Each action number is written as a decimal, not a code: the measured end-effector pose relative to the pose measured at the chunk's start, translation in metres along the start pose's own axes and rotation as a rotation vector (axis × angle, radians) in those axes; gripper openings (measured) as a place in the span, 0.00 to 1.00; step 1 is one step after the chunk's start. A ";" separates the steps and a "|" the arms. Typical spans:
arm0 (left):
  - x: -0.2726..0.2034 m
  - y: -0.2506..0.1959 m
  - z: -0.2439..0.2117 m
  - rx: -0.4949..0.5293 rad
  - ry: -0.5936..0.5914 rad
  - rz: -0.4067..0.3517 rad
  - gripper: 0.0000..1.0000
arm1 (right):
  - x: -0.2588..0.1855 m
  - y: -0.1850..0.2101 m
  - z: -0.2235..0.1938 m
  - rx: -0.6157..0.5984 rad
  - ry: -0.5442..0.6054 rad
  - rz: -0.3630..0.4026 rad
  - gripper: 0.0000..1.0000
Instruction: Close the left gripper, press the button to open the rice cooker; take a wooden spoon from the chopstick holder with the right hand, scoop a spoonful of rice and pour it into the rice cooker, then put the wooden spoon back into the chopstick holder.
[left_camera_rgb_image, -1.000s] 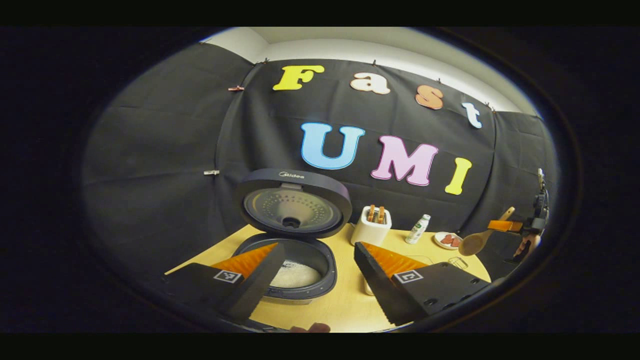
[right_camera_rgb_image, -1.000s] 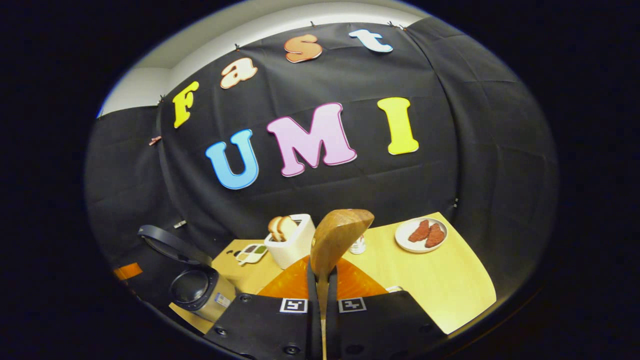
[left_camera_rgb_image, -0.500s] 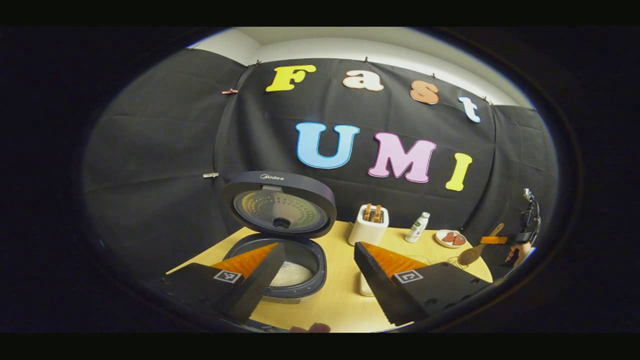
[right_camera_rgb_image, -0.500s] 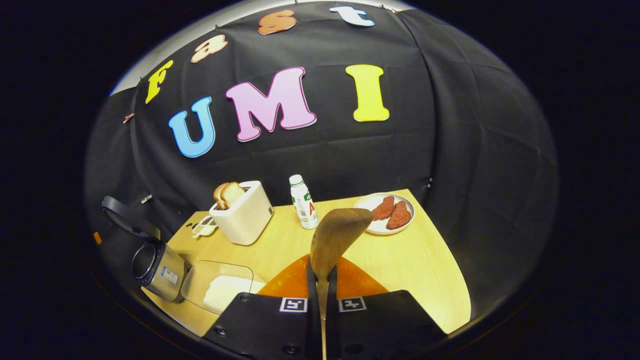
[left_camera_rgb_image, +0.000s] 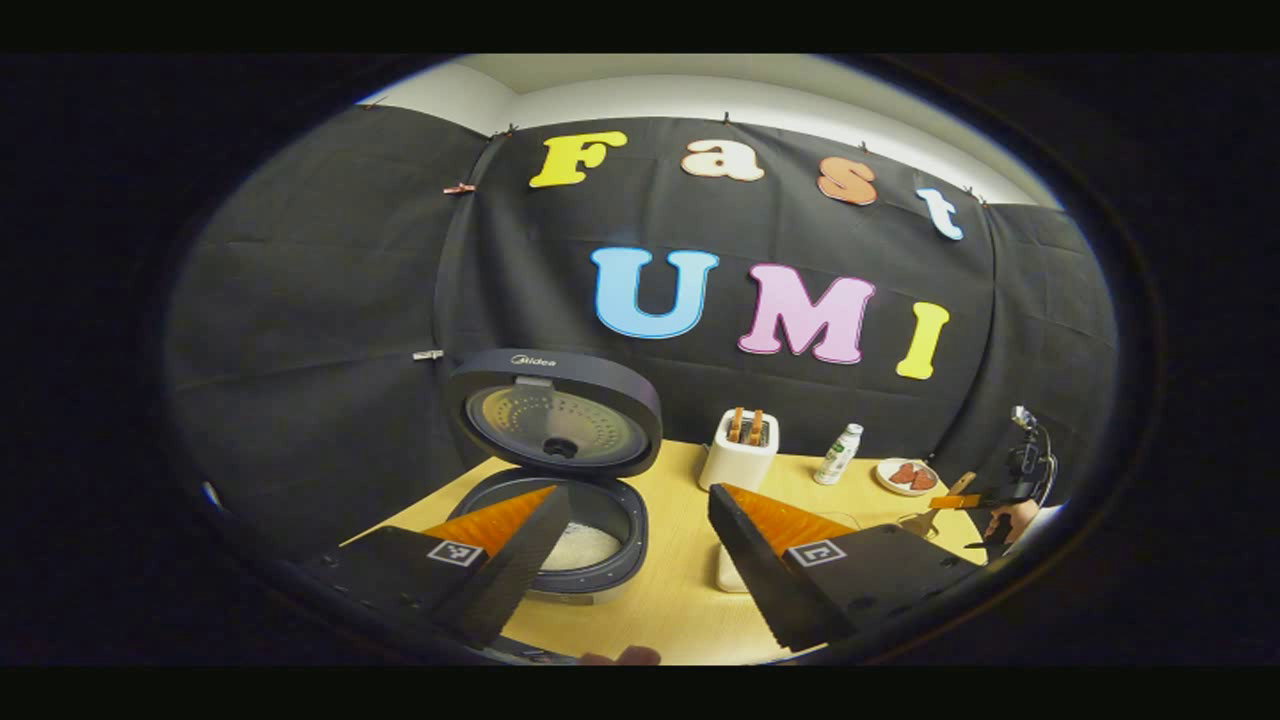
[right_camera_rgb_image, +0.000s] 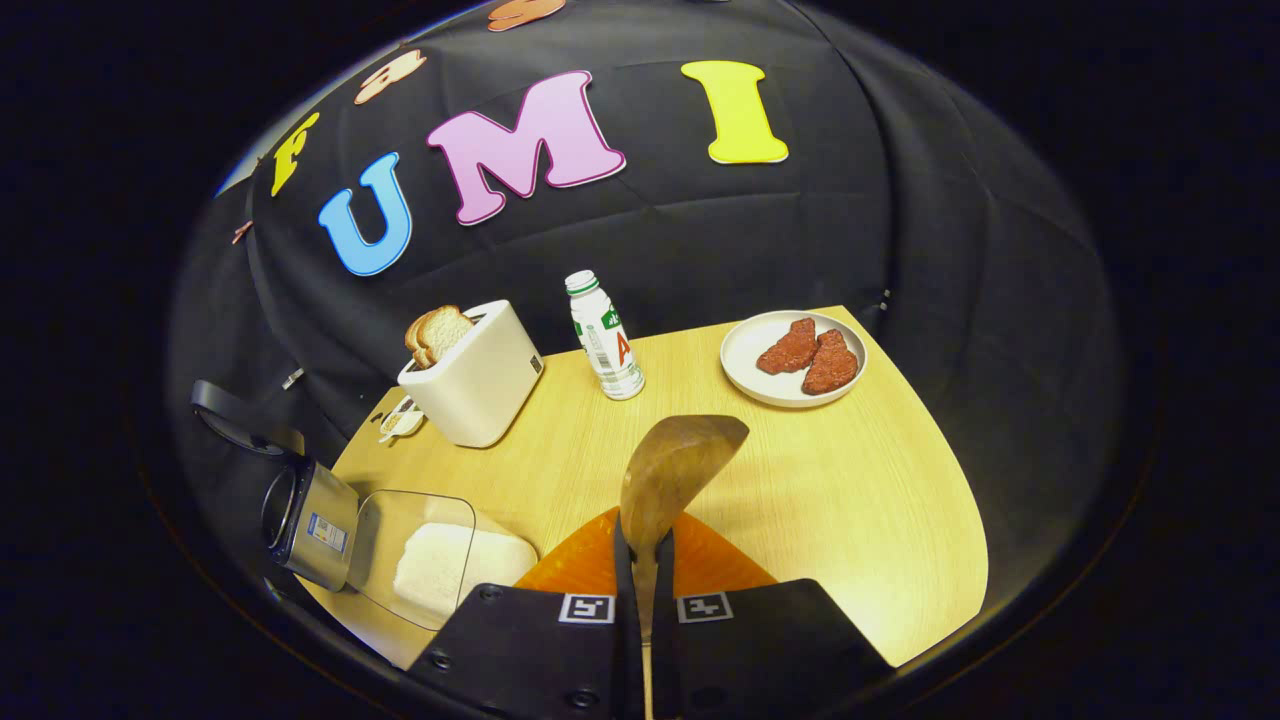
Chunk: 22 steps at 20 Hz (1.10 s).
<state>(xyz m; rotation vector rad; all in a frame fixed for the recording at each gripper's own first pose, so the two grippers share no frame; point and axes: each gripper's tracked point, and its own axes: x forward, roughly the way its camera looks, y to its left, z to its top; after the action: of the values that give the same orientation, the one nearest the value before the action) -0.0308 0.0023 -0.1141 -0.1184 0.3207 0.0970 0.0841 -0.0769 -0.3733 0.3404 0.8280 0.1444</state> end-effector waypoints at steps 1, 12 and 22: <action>-0.001 0.000 0.000 0.001 0.000 0.002 0.95 | 0.003 -0.002 -0.006 0.015 0.024 0.001 0.08; 0.002 0.003 0.007 -0.004 -0.019 -0.008 0.95 | -0.010 -0.034 -0.009 0.069 0.015 -0.085 0.40; 0.008 0.001 0.020 -0.001 -0.043 -0.073 0.95 | -0.057 -0.037 0.008 -0.021 -0.091 -0.154 0.98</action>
<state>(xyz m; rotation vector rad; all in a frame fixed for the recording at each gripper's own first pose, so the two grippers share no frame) -0.0175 0.0069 -0.0975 -0.1286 0.2729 0.0278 0.0516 -0.1280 -0.3414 0.2610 0.7587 -0.0058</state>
